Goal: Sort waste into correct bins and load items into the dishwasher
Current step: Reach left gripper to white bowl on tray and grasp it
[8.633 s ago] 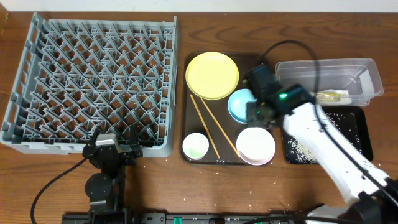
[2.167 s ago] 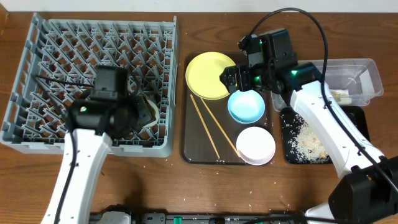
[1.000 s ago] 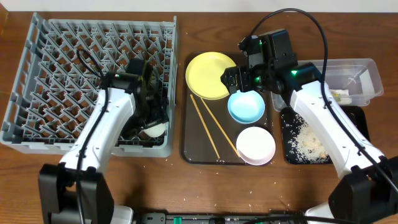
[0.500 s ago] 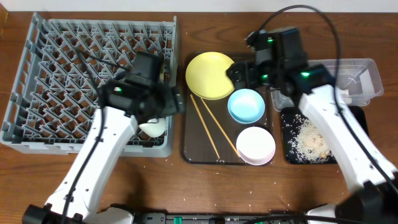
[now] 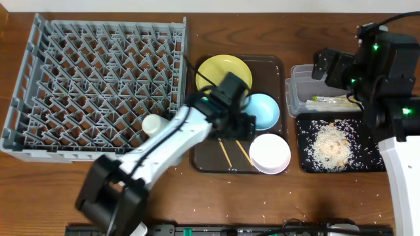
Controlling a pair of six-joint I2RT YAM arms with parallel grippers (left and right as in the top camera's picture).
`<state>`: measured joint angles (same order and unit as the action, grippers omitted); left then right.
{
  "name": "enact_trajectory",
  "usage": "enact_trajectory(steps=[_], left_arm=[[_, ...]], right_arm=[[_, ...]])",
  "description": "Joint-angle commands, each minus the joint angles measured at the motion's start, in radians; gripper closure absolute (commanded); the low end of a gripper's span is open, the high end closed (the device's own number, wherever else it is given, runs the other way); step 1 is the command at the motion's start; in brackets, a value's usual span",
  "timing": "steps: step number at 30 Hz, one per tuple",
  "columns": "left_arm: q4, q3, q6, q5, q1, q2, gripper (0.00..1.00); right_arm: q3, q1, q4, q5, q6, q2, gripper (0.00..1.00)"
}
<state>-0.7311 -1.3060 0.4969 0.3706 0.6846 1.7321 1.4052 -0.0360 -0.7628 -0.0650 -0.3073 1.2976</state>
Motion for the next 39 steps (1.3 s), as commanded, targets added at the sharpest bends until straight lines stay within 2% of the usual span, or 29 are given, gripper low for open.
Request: enact_trajectory(steps=[1, 6, 10, 11, 19, 23, 26, 30, 33, 34, 39], left_arm=[[0.016, -0.016, -0.004, 0.056, 0.061, 0.071, 0.12], [0.039, -0.016, -0.019, 0.057, 0.099, 0.128, 0.14], [0.046, -0.016, -0.025, 0.063, 0.096, 0.138, 0.3], [0.052, -0.016, -0.034, 0.064, 0.096, 0.138, 0.31], [0.091, -0.018, -0.048, 0.117, 0.09, 0.205, 0.32], [0.11, -0.02, -0.048, 0.167, 0.06, 0.241, 0.44], [0.124, -0.021, -0.048, 0.208, 0.052, 0.272, 0.48], [0.129, -0.022, -0.048, 0.263, 0.018, 0.3, 0.66], [0.13, -0.022, -0.042, 0.27, 0.011, 0.303, 0.89], [0.13, -0.022, -0.037, 0.27, 0.008, 0.303, 0.92], [0.119, -0.022, -0.018, 0.293, -0.017, 0.294, 0.93]], right_arm=[[0.006, 0.01, -0.002, 0.039, -0.021, 0.007, 0.01], [0.006, 0.01, -0.008, 0.035, -0.022, 0.011, 0.01], [0.006, 0.01, -0.02, 0.035, -0.021, 0.011, 0.01], [0.006, 0.01, -0.02, 0.035, -0.021, 0.011, 0.01], [0.006, 0.01, -0.02, 0.035, -0.021, 0.011, 0.01], [0.006, 0.01, -0.02, 0.035, -0.021, 0.011, 0.01], [0.006, 0.01, -0.02, 0.035, -0.021, 0.011, 0.01], [0.006, 0.01, -0.02, 0.035, -0.021, 0.011, 0.01], [0.006, 0.01, -0.02, 0.035, -0.021, 0.011, 0.01], [0.006, 0.01, -0.02, 0.035, -0.021, 0.011, 0.01], [0.006, 0.01, -0.02, 0.035, -0.021, 0.011, 0.01]])
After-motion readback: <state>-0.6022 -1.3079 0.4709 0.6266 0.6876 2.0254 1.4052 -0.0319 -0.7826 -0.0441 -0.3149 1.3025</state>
